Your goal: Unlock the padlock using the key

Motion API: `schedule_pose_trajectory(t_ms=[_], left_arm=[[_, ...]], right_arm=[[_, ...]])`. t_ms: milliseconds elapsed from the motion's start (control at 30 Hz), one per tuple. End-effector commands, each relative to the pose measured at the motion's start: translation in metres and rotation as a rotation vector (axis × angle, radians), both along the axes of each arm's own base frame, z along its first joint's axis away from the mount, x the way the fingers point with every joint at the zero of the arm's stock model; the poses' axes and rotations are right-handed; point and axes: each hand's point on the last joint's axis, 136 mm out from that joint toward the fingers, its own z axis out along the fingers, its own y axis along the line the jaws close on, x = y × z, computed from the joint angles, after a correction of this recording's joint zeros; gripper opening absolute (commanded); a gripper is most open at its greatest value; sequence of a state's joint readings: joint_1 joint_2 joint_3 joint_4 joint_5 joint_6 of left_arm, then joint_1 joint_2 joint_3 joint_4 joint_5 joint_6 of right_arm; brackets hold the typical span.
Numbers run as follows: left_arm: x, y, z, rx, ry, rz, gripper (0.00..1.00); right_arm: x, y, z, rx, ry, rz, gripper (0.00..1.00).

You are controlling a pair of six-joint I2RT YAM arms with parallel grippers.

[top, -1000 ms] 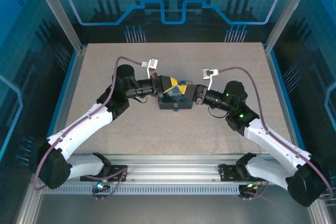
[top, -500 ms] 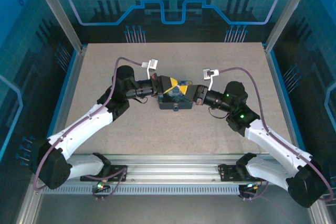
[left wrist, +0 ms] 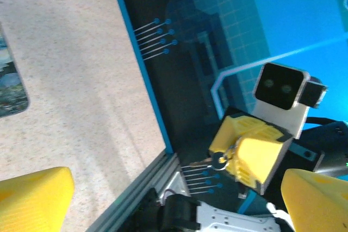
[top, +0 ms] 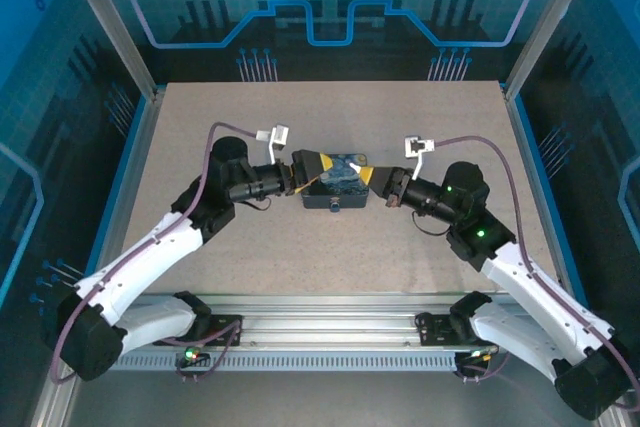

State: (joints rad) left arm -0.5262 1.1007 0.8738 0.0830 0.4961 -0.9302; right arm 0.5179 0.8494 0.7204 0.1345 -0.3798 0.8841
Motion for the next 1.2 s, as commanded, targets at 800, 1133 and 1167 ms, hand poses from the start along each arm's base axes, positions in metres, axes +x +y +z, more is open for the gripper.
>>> schedule_pose_trajectory(t_ms=[800,1133,1167], left_arm=[[0.037,0.006,-0.162,0.221,0.005,0.185,0.97],[0.069,-0.003,-0.171,0.308,-0.07,0.208,0.97],[0.072,-0.003,-0.171,0.317,-0.078,0.21,0.97]], right_arm=[[0.046,-0.098,-0.118,-0.524,0.19,-0.435,0.0],[0.083,-0.093,-0.147,-0.622,0.226,-0.42,0.0],[0.087,-0.092,-0.152,-0.627,0.235,-0.417,0.0]])
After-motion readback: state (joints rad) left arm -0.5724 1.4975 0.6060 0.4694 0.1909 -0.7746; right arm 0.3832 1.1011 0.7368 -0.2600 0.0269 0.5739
